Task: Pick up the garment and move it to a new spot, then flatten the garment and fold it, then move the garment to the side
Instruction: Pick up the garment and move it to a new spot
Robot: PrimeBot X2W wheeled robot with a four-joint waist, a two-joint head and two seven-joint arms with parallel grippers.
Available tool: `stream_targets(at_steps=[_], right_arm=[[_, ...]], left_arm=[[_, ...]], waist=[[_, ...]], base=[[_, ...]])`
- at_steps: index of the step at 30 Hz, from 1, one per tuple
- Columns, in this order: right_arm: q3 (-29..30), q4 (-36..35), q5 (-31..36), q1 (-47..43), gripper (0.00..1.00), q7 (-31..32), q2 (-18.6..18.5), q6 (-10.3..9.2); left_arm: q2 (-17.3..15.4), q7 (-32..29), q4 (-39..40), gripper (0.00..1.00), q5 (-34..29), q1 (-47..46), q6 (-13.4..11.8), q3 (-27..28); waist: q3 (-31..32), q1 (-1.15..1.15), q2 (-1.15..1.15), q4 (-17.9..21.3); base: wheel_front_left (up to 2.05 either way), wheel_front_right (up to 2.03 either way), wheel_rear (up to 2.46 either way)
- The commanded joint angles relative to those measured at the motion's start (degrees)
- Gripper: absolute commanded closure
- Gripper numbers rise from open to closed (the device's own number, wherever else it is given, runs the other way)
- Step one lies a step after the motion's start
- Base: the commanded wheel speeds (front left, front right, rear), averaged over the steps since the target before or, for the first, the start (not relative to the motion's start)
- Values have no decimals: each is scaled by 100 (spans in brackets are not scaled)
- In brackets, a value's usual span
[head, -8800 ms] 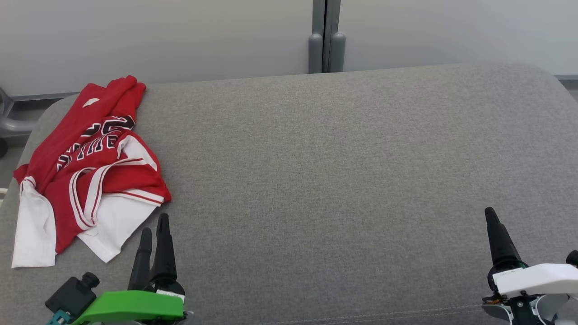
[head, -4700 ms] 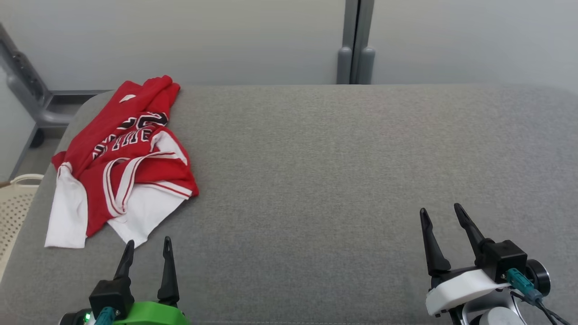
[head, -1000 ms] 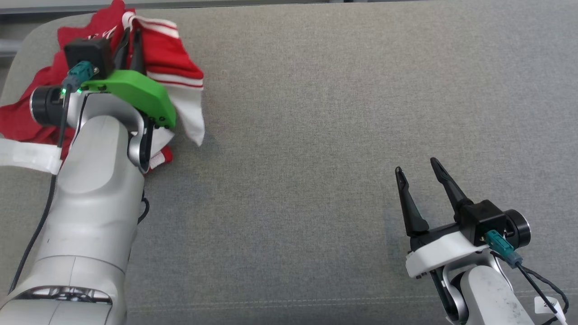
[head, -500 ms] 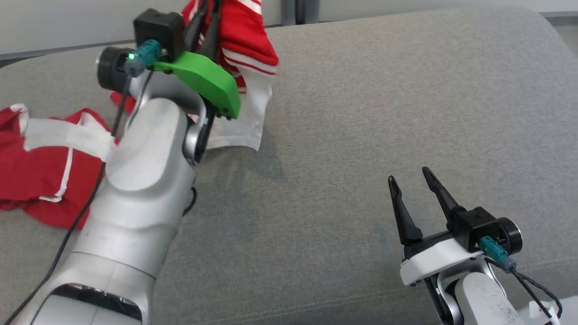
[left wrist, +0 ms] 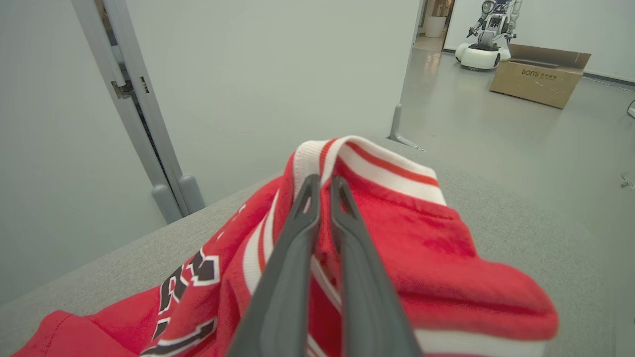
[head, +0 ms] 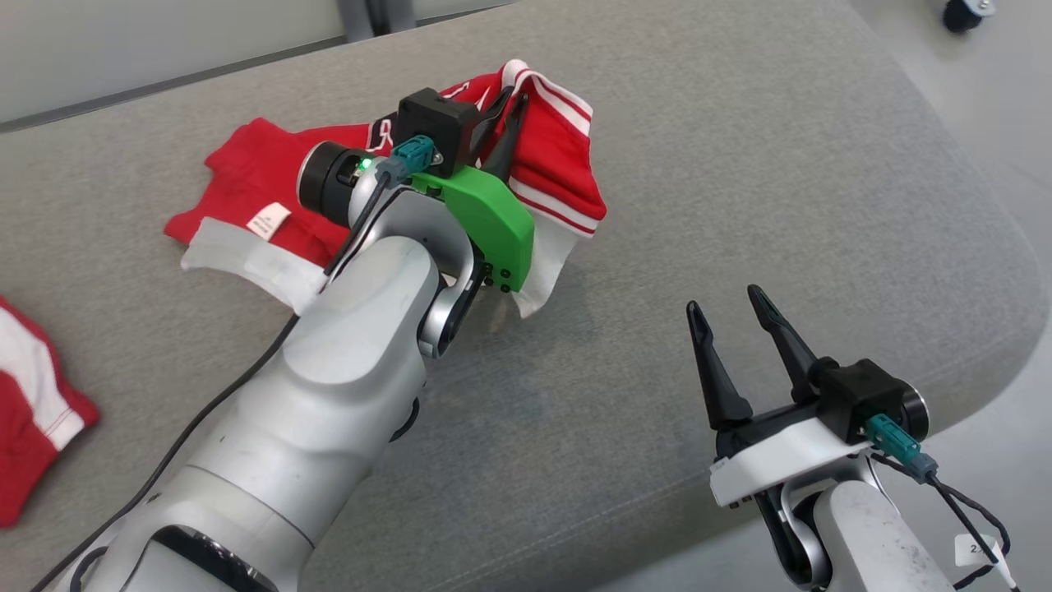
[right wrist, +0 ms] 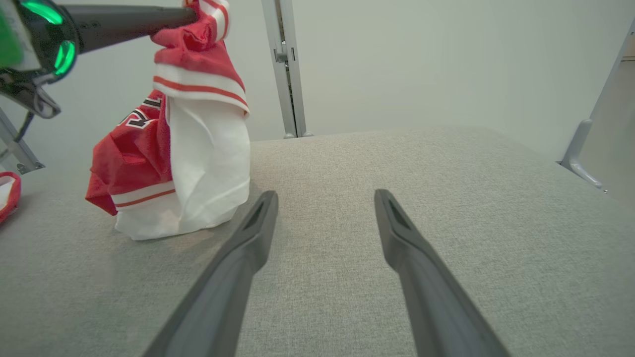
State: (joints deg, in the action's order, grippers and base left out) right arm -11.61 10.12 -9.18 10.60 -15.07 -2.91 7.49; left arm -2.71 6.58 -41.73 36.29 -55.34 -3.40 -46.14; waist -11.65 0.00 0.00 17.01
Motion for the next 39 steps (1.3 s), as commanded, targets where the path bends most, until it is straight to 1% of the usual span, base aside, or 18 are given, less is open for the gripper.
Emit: stream_targets(at_steps=[1,5,8,10,12,17,18,19,20,23,27,29,37,38,39], right_arm=[[-26,-22,-40,55,0,-30,-1,0],[-101,-35,-174,88,0,-30,2,0],[-168,-48,-272,120,0,-30,4,0],[-219,-67,-322,130,0,-30,3,0],[-266,-70,-360,132,0,-30,2,0],[-323,-75,-420,100,0,-30,3,0],[-320,-75,-426,95,0,-30,3,0],[-319,-74,-429,92,0,-30,3,0],[-323,-70,-429,94,0,-30,3,0],[-293,-60,-394,123,0,-30,2,0],[-211,-31,-297,136,0,-30,0,0],[-121,1,-227,109,0,-30,-1,0],[157,116,67,-119,0,-30,-6,0],[157,116,67,-119,0,-30,-6,0],[194,136,103,-144,0,-30,-5,0]], left_arm=[[-32,-6,-66,100,54,-94,-39,-36],[-33,-14,-358,100,237,-213,-48,-311],[-34,79,-577,100,381,-329,-74,-404],[-35,236,-724,100,454,-444,-145,-401],[-32,363,-904,100,505,-527,-172,-410],[-34,436,-1342,100,593,-640,-189,-564],[-34,475,-1398,79,601,-644,-202,-607],[-33,475,-1440,22,640,-627,-198,-647],[-33,492,-1474,0,668,-604,-177,-691],[-34,521,-1481,0,798,-574,-133,-818],[-31,587,-1383,0,927,-590,-145,-971],[-30,633,-1299,0,1004,-513,-119,-1065],[-27,802,-1113,0,1264,77,-157,-1305],[-27,802,-1113,0,1264,77,-157,-1305],[-27,816,-1119,0,1264,165,-166,-1319]], waist=[[-258,0,0,587],[-383,0,0,926],[-469,0,0,1132],[-518,0,0,1243],[-549,0,0,1328],[-604,0,0,1409],[-616,0,0,1402],[-626,0,0,1384],[-633,0,0,1358],[-635,0,0,1224],[-575,0,0,938],[-500,0,0,745],[-101,0,0,-40],[-101,0,0,-40],[-48,0,0,-124]], base=[[0,0,0],[0,0,0],[0,0,0],[0,0,0],[0,0,0],[0,0,0],[0,0,0],[0,0,0],[0,0,0],[0,0,0],[0,0,0],[0,0,0],[0,0,0],[0,0,0],[0,0,0]])
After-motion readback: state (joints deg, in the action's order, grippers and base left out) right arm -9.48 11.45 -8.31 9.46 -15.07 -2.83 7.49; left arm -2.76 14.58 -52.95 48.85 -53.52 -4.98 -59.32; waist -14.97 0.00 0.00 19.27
